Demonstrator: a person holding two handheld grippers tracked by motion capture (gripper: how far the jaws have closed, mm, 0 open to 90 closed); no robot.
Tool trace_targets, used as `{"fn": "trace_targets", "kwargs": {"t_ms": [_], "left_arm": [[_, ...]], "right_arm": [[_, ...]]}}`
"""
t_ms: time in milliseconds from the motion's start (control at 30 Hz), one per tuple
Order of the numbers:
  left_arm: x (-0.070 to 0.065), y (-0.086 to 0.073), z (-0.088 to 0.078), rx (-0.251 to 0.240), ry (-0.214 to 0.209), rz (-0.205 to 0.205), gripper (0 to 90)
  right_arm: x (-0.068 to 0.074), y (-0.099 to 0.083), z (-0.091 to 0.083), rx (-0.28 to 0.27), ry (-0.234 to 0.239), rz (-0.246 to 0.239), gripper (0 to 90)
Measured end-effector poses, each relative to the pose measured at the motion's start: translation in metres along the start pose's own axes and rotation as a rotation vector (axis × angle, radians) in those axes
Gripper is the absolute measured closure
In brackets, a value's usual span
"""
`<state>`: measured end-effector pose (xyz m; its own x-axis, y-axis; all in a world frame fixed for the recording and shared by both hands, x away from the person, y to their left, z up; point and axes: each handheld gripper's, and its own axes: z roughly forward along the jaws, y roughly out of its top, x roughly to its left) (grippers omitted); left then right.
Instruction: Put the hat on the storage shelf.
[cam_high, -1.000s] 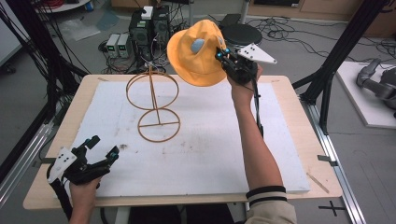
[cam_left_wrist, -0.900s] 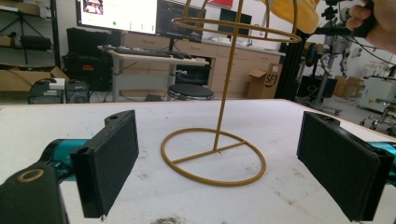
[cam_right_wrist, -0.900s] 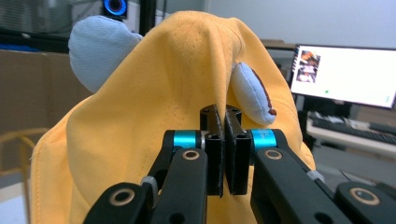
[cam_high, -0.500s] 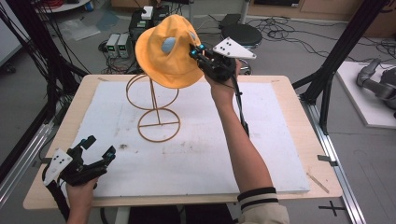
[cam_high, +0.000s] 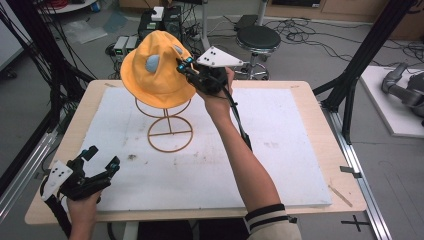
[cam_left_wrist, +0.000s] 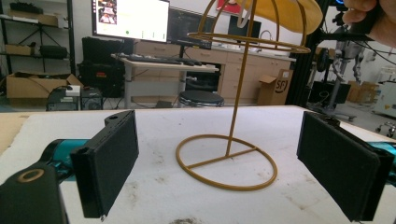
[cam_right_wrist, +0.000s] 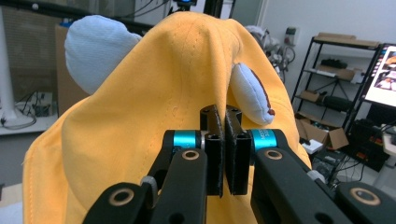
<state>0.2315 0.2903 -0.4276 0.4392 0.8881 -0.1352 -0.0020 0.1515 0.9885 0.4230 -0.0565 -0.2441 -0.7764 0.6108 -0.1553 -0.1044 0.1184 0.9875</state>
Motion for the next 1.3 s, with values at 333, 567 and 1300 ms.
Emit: {"fn": "trace_targets", "kwargs": {"t_ms": [333, 567, 1300], "left_arm": [[0.0, 0.001, -0.001, 0.002, 0.0, 0.006, 13.1], [0.0, 0.001, -0.002, 0.001, 0.003, 0.007, 13.1], [0.0, 0.004, 0.005, -0.012, 0.003, 0.025, 13.1]], "right_arm": [[0.009, -0.018, 0.015, 0.041, 0.007, 0.019, 88.3], [0.016, -0.021, 0.017, 0.037, 0.022, -0.007, 79.0], [-0.007, -0.01, -0.055, -0.098, -0.203, -0.007, 15.4]]}}
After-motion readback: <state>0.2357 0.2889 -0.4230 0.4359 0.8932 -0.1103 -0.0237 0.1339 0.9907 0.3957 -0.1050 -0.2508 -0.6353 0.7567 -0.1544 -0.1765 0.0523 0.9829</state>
